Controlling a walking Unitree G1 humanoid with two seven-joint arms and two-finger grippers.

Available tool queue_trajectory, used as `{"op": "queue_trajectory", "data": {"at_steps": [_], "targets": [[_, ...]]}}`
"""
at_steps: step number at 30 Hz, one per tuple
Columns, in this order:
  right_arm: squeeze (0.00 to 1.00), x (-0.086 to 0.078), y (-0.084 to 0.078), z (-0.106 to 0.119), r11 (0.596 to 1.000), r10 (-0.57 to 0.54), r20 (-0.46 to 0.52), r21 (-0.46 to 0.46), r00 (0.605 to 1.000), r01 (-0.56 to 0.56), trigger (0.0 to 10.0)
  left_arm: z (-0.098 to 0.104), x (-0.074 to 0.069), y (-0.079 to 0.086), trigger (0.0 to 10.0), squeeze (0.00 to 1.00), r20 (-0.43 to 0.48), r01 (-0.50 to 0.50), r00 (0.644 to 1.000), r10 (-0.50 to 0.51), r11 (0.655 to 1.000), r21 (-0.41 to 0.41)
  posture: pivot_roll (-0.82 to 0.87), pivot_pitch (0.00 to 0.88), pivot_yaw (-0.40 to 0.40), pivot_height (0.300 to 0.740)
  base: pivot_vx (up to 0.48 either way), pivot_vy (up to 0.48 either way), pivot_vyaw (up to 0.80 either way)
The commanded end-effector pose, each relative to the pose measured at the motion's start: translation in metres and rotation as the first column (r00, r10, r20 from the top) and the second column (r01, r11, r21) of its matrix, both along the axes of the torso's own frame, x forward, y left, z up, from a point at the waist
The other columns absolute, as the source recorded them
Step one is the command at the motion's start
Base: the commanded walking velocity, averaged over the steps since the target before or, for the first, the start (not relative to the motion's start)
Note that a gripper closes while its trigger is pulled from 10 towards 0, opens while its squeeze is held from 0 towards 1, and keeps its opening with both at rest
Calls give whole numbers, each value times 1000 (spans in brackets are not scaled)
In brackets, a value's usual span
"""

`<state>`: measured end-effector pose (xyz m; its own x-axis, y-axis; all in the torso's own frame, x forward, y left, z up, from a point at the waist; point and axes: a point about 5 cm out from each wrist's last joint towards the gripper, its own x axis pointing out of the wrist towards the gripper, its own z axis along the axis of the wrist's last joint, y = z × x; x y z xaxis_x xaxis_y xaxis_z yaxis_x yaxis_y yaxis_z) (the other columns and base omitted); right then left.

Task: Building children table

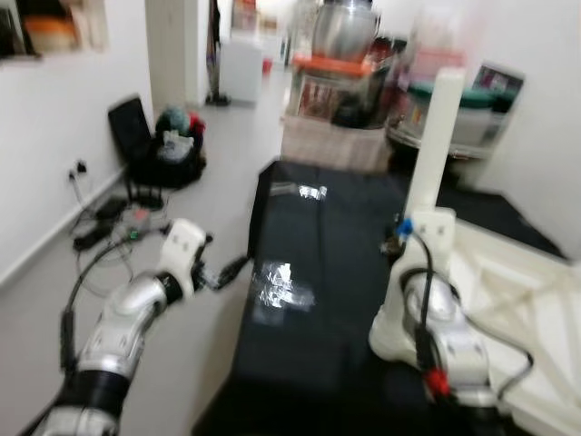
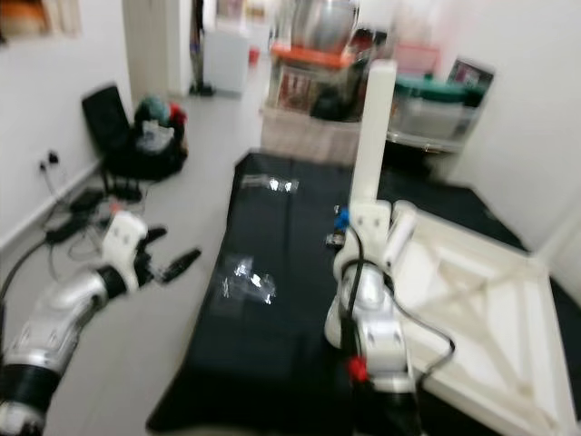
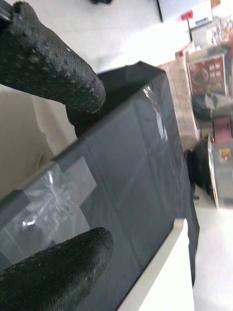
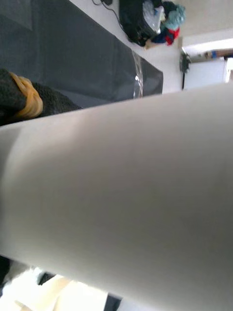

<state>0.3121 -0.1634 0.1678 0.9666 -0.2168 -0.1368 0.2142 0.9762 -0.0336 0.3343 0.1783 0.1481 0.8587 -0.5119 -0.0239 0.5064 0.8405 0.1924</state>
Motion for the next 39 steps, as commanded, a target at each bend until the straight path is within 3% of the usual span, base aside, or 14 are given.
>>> {"op": "queue_trajectory", "data": {"at_steps": [1, 2, 3, 11, 18, 27, 31, 35, 39], "targets": [[0, -21, -5, -74, 996, -34, -373, 62, 927, 61, 8549, -2, 0, -3, 10000, 0, -9, 6, 1000, -6, 1000, 8, 51, 0, -97, 740, 0, 0, 0], [0, -21, -5, -74, 996, -34, -373, 62, 927, 61, 8549, -2, 0, -3, 10000, 0, -9, 6, 1000, -6, 1000, 8, 51, 0, -97, 740, 0, 0, 0], [0, -21, -6, -74, 995, -48, -373, 65, 926, 77, 10000, -3, 0, -3, 10000, 0, -10, 6, 1000, -6, 1000, 8, 49, 0, -96, 740, 0, 0, 0], [0, -20, -20, -70, 948, -202, -345, 168, 917, 272, 10000, -5, -1, -6, 10000, 0, -16, 9, 1000, -9, 1000, 14, 44, 0, -90, 740, 0, 0, 0], [0, -24, -22, -70, 937, -251, -338, 148, 907, 315, 10000, -4, 0, -6, 10000, 0, -17, 11, 1000, -11, 1000, 18, 42, 0, -87, 740, 0, 0, 0], [0, -23, -19, -68, 954, -237, -314, 105, 919, 282, 10000, -4, 1, -6, 10000, 0, -15, 8, 1000, -8, 1000, 19, 44, 0, -87, 740, 0, 0, 0], [0, -20, -17, -61, 971, -212, -252, 56, 944, 233, 10000, -4, 0, -5, 10000, 0, -10, 2, 1000, -2, 1000, 18, 43, 0, -86, 740, 0, 0, 0], [0, -18, -13, -56, 986, -155, -197, 36, 968, 165, 9686, -4, 0, -5, 10000, 0, -9, 1, 1000, -1, 1000, 17, 44, 0, -90, 740, 0, 0, 0], [0, -17, -3, -52, 1000, -25, -142, -4, 989, 24, 10000, -3, 2, -5, 10000, 0, -9, 0, 1000, 0, 1000, 15, 41, 0, -92, 740, 0, 0, 0]]}}
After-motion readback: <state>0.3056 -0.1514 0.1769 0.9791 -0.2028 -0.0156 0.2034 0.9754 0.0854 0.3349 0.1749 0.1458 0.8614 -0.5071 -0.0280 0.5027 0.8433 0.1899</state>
